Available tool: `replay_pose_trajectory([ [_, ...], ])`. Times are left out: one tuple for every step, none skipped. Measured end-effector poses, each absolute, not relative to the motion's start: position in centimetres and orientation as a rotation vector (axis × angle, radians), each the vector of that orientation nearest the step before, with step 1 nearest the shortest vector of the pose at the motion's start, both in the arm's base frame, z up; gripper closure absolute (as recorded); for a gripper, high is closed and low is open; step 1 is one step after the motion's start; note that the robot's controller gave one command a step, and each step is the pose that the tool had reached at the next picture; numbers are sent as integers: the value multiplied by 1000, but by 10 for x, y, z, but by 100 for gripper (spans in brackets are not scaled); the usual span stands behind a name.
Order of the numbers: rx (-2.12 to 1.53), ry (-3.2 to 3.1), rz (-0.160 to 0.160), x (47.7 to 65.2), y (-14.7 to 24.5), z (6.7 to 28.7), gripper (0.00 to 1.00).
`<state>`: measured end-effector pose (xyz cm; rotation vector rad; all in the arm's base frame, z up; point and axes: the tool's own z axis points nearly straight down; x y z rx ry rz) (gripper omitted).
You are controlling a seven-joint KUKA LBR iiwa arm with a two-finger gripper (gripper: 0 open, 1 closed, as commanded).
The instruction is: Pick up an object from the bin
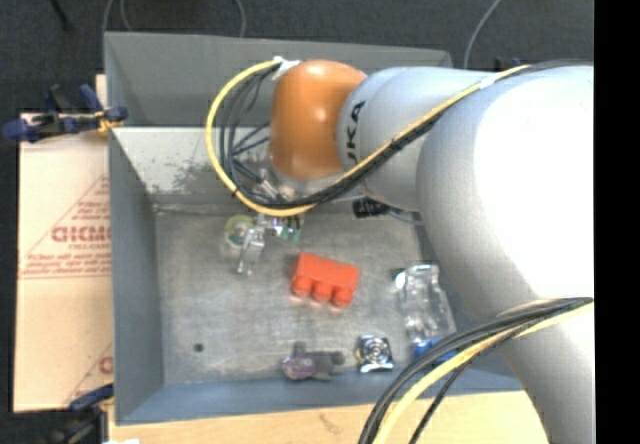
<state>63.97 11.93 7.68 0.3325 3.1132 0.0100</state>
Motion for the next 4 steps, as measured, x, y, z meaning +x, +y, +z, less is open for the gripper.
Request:
replay_pose_trajectory([
  [337,3106,11,641,118,79,100],
  [208,3117,8,641,114,78,100],
  [45,3121,3,642,112,78,100],
  [-128,3125,-1,641,107,195,100],
])
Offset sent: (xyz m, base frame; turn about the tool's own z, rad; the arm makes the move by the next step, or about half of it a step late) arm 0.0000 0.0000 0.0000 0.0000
